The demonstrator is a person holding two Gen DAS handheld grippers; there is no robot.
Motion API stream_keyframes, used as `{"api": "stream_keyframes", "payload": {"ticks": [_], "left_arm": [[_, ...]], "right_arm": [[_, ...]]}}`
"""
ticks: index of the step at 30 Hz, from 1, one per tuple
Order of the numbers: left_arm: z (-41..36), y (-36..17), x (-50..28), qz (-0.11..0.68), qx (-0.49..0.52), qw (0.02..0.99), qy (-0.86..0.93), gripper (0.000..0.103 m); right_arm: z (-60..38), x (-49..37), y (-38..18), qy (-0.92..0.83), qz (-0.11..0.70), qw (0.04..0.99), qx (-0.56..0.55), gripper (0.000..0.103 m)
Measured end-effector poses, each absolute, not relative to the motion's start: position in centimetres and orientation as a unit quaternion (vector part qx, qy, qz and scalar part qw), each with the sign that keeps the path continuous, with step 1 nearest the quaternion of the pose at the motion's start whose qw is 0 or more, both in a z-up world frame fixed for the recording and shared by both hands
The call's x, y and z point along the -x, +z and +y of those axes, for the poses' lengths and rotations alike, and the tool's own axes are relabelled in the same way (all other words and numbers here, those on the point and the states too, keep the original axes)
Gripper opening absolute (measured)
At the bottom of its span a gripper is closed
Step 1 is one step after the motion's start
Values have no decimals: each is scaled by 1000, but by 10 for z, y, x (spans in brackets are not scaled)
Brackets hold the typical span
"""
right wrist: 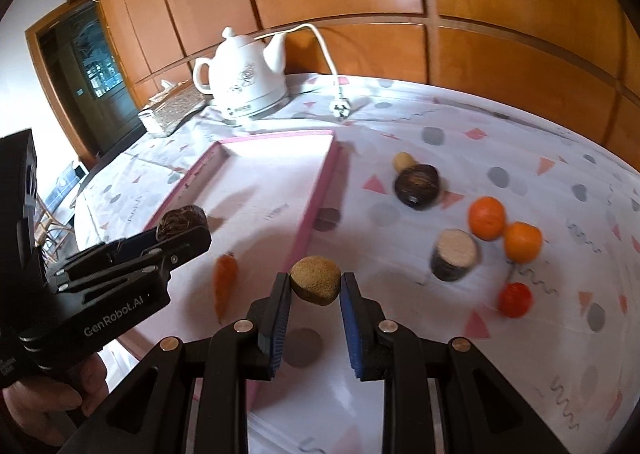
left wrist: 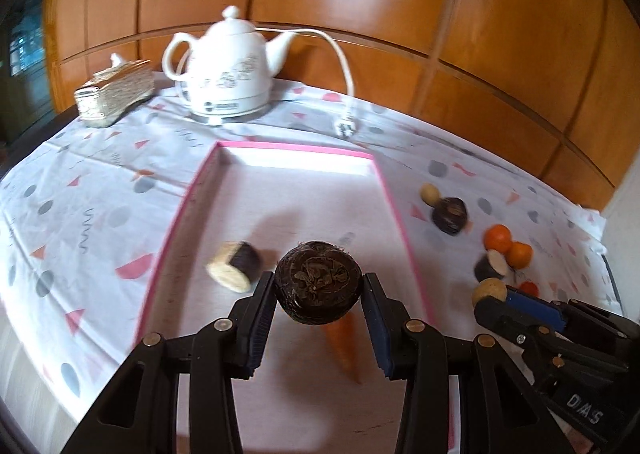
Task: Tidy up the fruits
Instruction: 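Carry both fruits into the pink tray and open both tools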
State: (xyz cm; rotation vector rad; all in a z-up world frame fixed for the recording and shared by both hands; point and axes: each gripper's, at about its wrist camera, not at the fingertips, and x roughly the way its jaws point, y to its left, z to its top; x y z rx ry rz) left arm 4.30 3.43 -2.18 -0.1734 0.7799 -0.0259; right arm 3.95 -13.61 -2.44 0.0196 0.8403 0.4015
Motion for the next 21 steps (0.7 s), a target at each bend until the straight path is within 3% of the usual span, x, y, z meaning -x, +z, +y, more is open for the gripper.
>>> {"api": "stream_keyframes", "payload": {"ticks": [9,12,14,17,18,19,21], "left_arm": [[64,-22,-40,373,98,922,34,44],[68,-20,-39,367,98,924,41,51],[70,-19,-37,364,95,925,47,60],[73,-18,-35,363,96,925,58,65],[74,-19,-35,363,97,925,58,65],[75,-20,-35,366,100,924,52,65],[74,-22,-34,364,102,924,53,66]], "right_arm": [[-90,-66,-6,237,391,889,4,25],[-72,-74,-3,253,386,887,13,27],[-64,-77,-2,249,382,890,17,34],[-63,-74,-2,241,376,895,18,38],[-65,-71,-4,233,375,897,19,45],[-68,-69,-5,222,374,900,22,58],[-78,-63,-6,209,363,908,17,67]]}}
